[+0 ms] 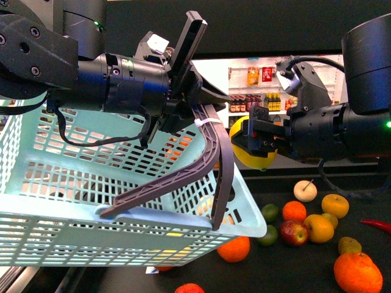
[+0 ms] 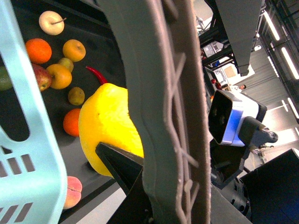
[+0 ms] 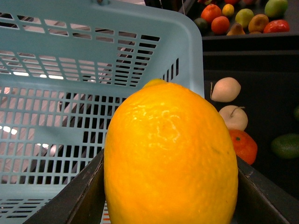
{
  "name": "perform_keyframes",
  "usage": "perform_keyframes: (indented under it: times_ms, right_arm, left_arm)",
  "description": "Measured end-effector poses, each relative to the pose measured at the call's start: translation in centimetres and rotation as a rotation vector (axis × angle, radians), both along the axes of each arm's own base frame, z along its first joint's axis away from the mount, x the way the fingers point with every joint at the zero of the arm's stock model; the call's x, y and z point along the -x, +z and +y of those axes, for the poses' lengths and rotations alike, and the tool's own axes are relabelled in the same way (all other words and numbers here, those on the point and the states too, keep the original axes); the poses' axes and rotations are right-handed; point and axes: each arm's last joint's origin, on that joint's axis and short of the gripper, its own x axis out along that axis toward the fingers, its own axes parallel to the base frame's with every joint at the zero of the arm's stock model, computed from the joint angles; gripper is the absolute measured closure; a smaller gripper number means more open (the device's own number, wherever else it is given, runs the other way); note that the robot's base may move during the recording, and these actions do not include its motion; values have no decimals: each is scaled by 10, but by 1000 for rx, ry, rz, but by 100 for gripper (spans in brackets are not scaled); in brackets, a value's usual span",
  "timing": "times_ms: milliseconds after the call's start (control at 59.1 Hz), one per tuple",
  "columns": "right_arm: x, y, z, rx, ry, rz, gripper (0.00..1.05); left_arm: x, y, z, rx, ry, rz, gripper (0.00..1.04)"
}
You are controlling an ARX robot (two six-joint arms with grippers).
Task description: Pick lemon from shelf
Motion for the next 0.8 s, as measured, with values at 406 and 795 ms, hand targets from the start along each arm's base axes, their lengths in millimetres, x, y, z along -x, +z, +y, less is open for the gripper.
perform_keyframes:
  times_ms: [406, 795]
  right_arm:
    - [-7, -43, 16, 16, 19, 117, 41]
    - [-21, -57, 17, 2, -5, 133, 41]
  left_arm:
    - [1, 0, -2, 1, -11, 1, 96]
    - [1, 0, -1, 1, -9, 0, 96]
